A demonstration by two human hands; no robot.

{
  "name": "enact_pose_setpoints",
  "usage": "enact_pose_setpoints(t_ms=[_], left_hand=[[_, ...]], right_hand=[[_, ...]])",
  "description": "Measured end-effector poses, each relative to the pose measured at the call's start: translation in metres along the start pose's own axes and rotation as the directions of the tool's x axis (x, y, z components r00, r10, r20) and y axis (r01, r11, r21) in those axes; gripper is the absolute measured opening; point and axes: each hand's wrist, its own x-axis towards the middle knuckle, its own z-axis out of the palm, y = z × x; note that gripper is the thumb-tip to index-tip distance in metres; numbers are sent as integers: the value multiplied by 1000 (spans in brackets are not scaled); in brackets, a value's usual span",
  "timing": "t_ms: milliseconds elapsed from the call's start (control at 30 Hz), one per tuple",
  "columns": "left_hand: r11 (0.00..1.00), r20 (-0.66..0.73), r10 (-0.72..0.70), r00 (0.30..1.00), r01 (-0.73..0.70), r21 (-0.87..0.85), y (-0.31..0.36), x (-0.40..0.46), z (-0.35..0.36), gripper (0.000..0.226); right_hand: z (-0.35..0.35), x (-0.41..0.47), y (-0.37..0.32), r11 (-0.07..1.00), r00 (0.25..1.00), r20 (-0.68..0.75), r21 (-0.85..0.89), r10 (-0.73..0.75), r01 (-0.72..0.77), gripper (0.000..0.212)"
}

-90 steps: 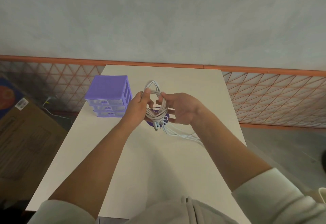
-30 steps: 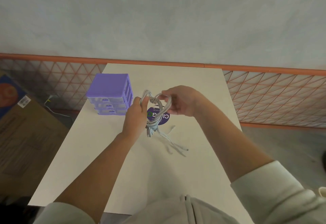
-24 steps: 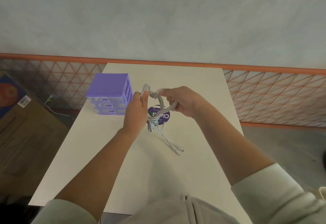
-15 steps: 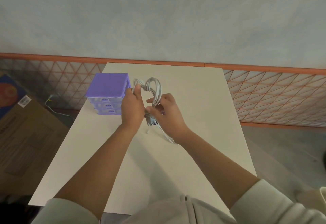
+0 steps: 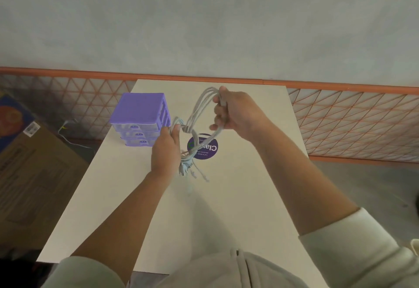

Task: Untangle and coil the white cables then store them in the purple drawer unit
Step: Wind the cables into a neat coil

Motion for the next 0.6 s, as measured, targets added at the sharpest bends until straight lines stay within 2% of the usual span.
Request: enact_pose_setpoints(t_ms=[67,133,200,267,333,400,467,533,600], left_hand=[[1000,-9,8,1000,-8,21,-4,6,-6,47],[998,-8,40,999,-39,55,-8,8,-11,46],[992,-4,79,997,-78,96,-11,8,-14,44],[983,-7,123,992,-121,135,-13,9,-15,45],[974,-14,154,988,-150,168,-15,10,-18,46],[974,-20,147,989,-141,177,-18,13,-22,46],[981,-14,114,993,-110,162,-20,16,-27,42],[982,-16,115,993,-111,155,-20,17,-29,41],[981,-26,133,991,-128,146,-16,16,-29,42]], right_hand=[[-9,0,0,998,1000,19,63,21,-22,41],[-17,-1,-3,964,991,115,249,65,-92,42],[-21,-3,-9,857,964,247,470,100,-209,34],[-24,-4,-15,764,947,308,589,88,-263,24],[-27,-7,-15,790,943,323,558,74,-253,22],[-30,-10,-10,922,941,331,338,72,-189,26],[-30,-11,-6,972,948,311,197,64,-130,31],[-29,-10,-4,944,952,304,298,46,-141,35],[-26,-8,-4,847,950,311,499,21,-182,41]])
